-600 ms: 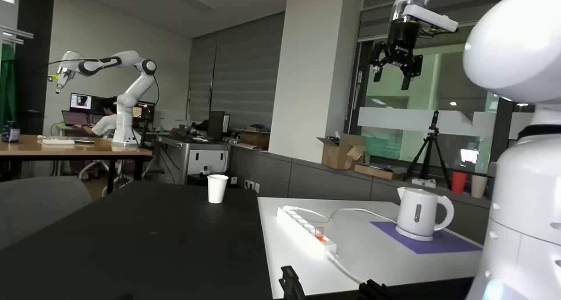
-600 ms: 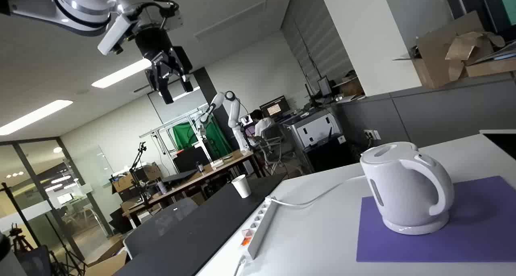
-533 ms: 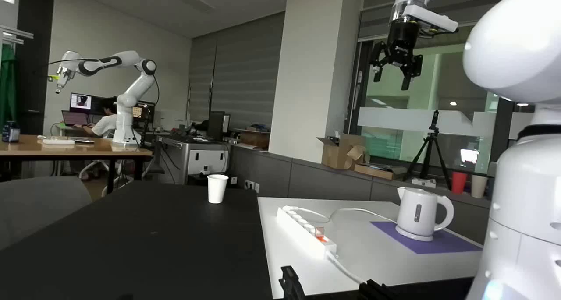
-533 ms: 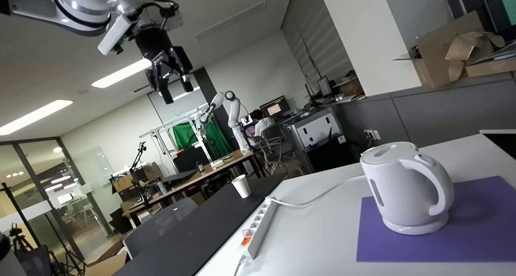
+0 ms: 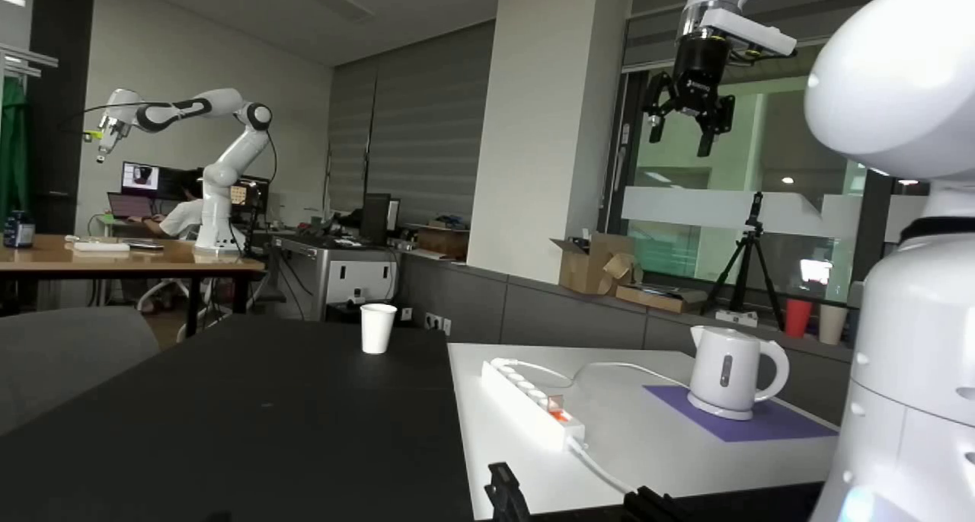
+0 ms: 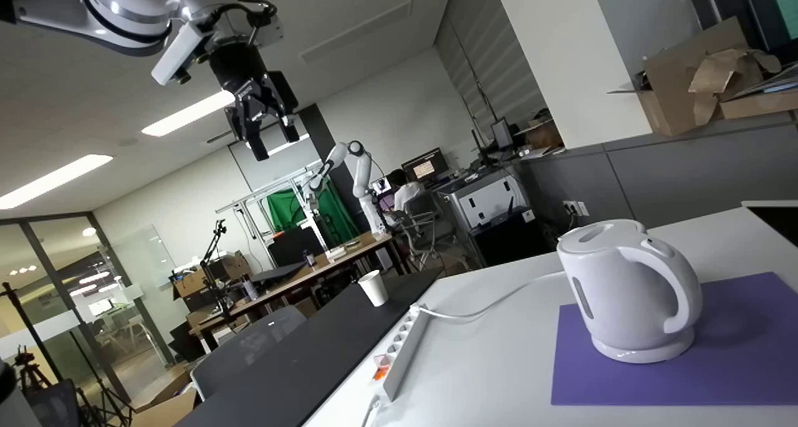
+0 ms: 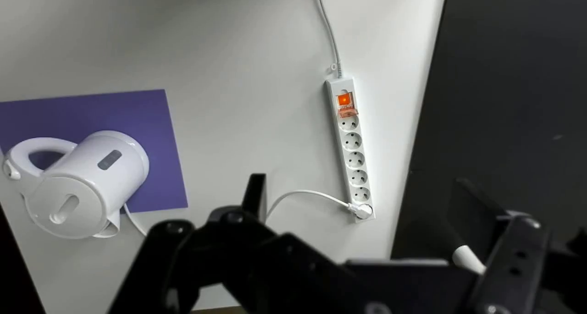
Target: Flick the first switch on the extension cord
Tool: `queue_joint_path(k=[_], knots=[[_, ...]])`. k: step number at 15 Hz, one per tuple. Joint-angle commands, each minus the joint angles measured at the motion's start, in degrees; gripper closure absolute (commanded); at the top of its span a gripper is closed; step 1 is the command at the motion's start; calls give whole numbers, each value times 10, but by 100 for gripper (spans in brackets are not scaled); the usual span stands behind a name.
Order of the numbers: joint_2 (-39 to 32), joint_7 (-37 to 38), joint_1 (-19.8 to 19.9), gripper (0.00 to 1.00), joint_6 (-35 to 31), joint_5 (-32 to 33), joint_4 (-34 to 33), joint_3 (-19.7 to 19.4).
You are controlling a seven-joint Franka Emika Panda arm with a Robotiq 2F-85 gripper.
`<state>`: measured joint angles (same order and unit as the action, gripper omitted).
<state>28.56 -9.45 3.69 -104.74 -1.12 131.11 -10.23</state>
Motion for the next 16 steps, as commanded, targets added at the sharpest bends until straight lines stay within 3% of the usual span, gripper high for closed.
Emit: queue_joint_path(k=[1,13,16], knots=[[-1,-3,6,0,1,-3,-1,5],[-1,-3,6,0,1,-3,-1,5],[-29,-23,-1,0,-30,2,2,8]])
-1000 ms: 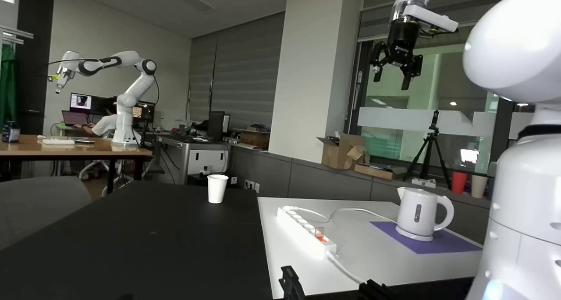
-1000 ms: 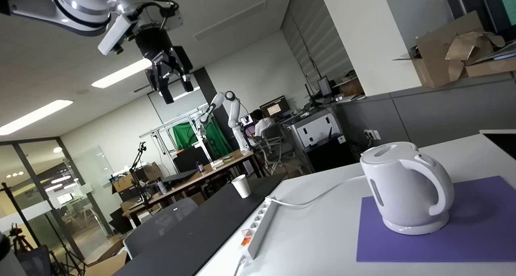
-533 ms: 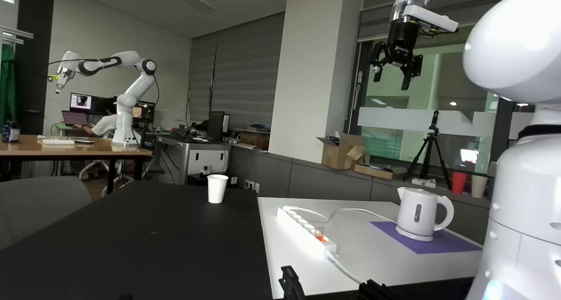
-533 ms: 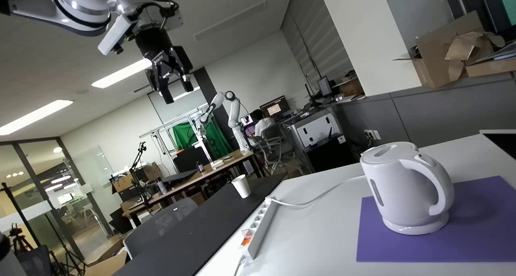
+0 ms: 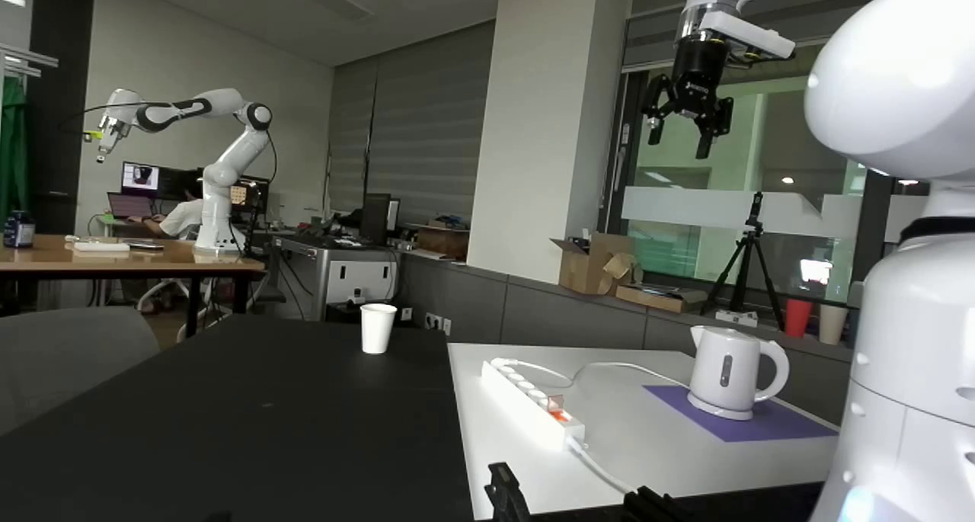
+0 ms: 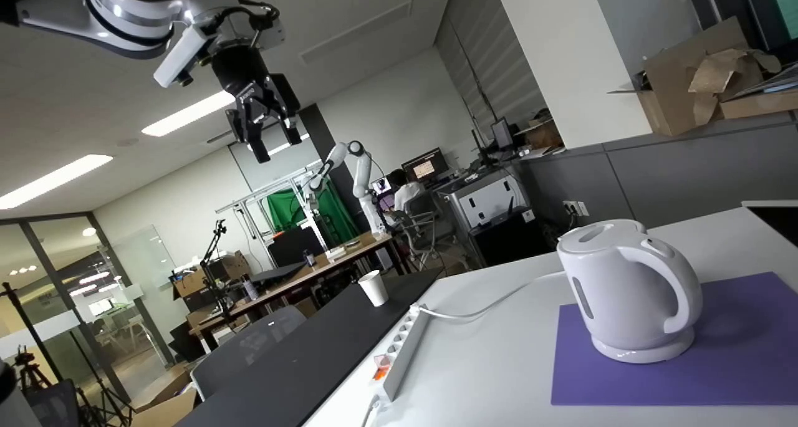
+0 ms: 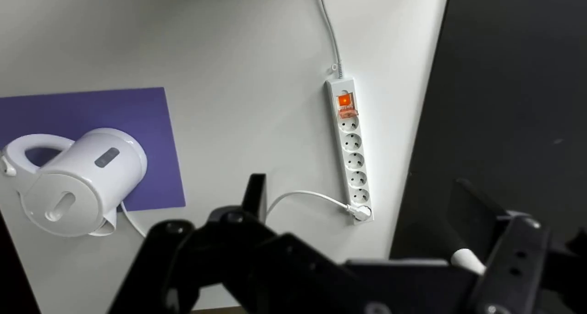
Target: Flick the first switch on the extension cord
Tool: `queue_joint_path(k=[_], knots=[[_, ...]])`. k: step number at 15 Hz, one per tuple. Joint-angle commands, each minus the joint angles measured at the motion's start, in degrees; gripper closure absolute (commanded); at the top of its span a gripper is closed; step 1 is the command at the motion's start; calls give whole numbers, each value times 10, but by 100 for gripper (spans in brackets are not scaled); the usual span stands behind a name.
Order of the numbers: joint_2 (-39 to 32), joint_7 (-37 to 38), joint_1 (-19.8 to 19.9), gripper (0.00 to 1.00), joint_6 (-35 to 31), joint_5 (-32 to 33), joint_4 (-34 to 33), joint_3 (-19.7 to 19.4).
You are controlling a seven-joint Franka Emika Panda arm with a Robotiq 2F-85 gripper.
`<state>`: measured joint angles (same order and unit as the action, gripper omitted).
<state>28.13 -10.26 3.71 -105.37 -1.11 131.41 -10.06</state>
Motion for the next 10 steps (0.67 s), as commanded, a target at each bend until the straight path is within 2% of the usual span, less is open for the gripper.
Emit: queue_joint_path(k=[1,2,3,4,10], knots=[[-37,-23,-5,0,-31,0,-2,8],[-50,-33,-9,0,-40,-5,-2,9],[-64,-54,-17,25,-37,-18,-6,6],[-77,-68,-22,26,-39,-25,-6,7],[-148,-106,-35,69,-84,-27,0,32]])
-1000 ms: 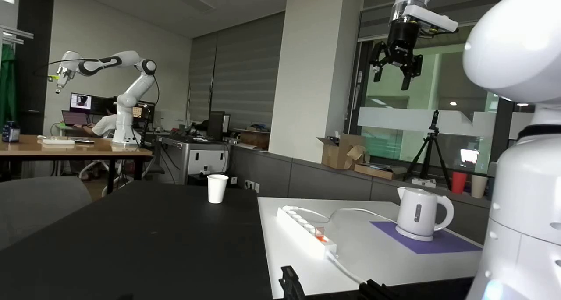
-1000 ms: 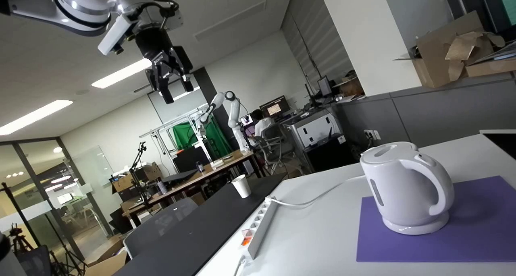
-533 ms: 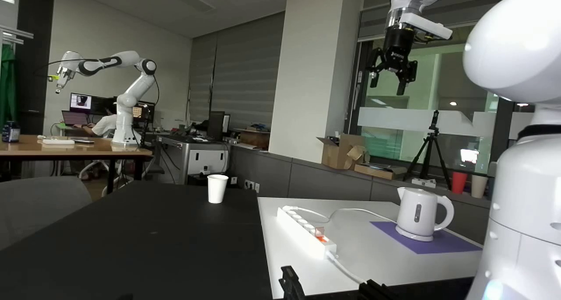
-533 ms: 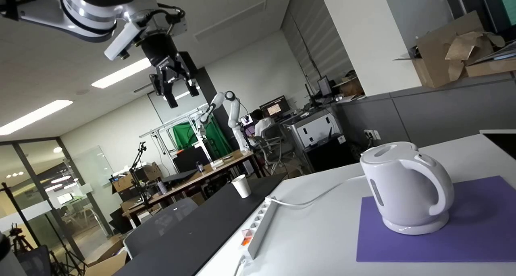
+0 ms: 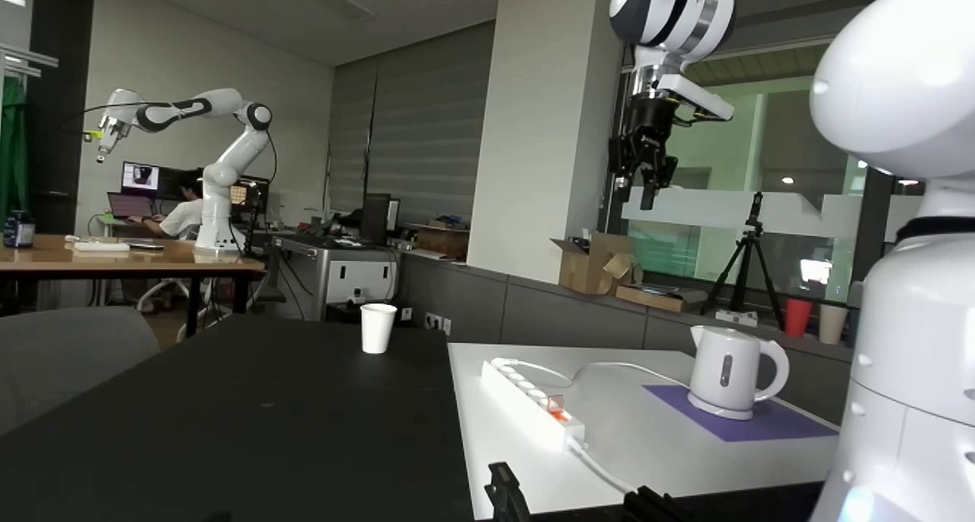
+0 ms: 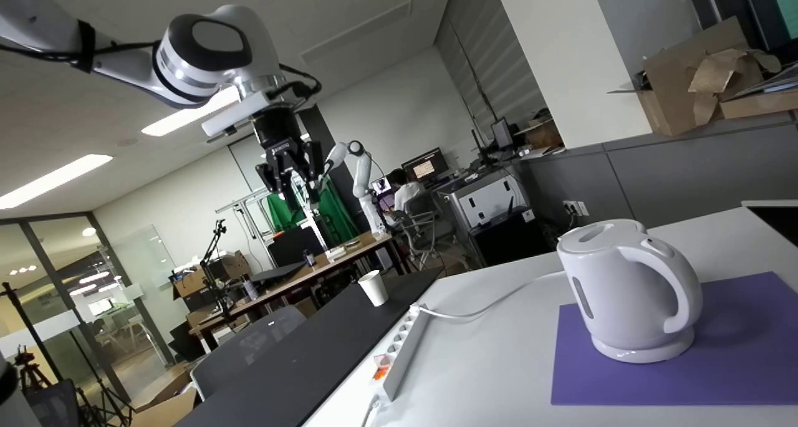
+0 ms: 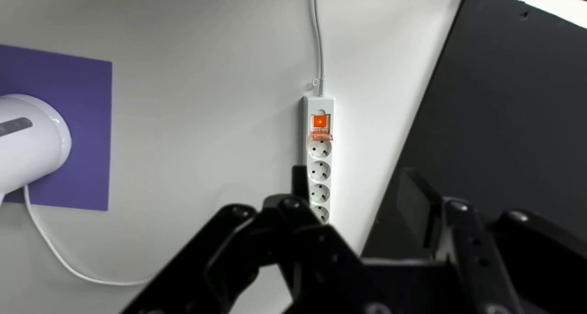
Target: Flick the first switch on the extension cord
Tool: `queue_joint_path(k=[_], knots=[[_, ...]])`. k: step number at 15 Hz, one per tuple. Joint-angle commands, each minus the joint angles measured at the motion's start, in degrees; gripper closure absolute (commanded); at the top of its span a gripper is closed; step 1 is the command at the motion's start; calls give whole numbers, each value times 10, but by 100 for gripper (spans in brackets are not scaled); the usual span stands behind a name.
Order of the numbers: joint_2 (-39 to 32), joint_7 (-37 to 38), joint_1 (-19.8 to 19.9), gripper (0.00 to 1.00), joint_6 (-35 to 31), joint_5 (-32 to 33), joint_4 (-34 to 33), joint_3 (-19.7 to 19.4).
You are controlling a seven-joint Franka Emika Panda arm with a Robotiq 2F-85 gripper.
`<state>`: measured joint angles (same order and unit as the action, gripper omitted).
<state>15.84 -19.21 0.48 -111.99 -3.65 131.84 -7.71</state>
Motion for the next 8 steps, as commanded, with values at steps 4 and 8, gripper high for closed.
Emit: queue_joint_path(k=[4,8], knots=[[-58,-28,-2,96,-52,10,2,23],[-87,-34,0,100,-67,17,5,32]])
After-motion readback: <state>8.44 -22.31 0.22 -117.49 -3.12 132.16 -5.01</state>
